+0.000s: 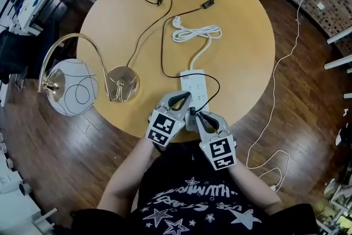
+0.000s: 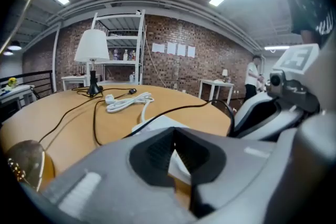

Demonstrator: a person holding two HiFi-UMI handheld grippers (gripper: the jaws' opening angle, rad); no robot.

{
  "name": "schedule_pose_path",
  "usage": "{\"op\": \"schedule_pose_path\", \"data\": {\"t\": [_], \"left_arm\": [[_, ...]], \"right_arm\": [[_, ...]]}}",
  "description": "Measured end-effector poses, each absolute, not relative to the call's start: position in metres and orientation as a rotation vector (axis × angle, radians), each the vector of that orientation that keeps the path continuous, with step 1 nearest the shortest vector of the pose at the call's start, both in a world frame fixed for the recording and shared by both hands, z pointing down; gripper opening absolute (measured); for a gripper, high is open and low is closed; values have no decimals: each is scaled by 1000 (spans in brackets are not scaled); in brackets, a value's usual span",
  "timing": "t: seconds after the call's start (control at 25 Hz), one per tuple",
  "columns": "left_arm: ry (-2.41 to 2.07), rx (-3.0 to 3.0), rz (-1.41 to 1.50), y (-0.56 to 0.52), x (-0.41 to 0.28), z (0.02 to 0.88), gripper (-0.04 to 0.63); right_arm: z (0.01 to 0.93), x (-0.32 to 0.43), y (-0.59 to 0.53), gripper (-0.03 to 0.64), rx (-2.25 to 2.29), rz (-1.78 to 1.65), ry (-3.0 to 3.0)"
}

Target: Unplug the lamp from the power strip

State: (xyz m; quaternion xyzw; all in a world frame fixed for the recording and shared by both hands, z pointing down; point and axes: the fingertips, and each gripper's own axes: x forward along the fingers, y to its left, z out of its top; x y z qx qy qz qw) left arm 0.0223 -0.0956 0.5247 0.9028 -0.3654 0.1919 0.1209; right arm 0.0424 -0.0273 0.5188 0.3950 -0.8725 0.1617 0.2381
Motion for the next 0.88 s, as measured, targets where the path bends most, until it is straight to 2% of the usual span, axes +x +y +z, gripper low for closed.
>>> {"op": "schedule_pose_path", "data": {"t": [0.08,0.24,0.88], "left_arm": [[-1035,2641,551,-96,27,526,3],[-994,2648,585,-99,30,535,3],[-923,2714,616,-99,35,545,3]], "right_arm": [[521,38,-25,81,1073,449,-2380],[527,31,-24,101,1063,451,-2350],[527,24,-39,96,1092,330,-2276]]}}
